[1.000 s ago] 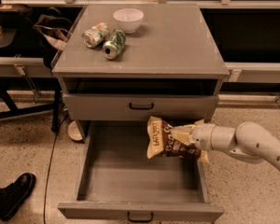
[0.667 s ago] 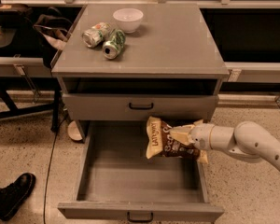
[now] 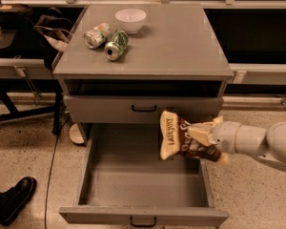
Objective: Pick brown chip bag from middle drawer and place on counter
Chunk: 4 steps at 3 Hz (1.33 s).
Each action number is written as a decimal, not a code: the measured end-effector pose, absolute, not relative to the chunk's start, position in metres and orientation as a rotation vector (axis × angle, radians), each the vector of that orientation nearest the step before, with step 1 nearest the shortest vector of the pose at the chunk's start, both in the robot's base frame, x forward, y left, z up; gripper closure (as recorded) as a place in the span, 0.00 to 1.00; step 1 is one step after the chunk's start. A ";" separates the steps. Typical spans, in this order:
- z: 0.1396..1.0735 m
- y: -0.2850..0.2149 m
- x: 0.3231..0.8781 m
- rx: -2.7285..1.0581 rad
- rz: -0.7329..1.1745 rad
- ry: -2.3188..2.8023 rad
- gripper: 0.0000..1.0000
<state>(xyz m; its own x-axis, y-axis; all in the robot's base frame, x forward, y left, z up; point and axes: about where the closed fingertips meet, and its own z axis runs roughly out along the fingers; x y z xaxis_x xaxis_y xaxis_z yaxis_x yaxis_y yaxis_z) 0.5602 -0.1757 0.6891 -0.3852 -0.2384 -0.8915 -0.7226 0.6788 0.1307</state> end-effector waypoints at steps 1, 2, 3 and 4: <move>0.753 -0.184 0.546 -0.755 0.566 1.889 1.00; 0.809 -0.185 0.543 -0.773 0.505 1.831 1.00; 0.852 -0.185 0.545 -0.787 0.456 1.788 1.00; 0.889 -0.184 0.551 -0.803 0.397 1.758 1.00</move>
Offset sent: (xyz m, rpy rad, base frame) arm -0.0189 -0.0150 0.1949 -0.0794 -0.2557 -0.0496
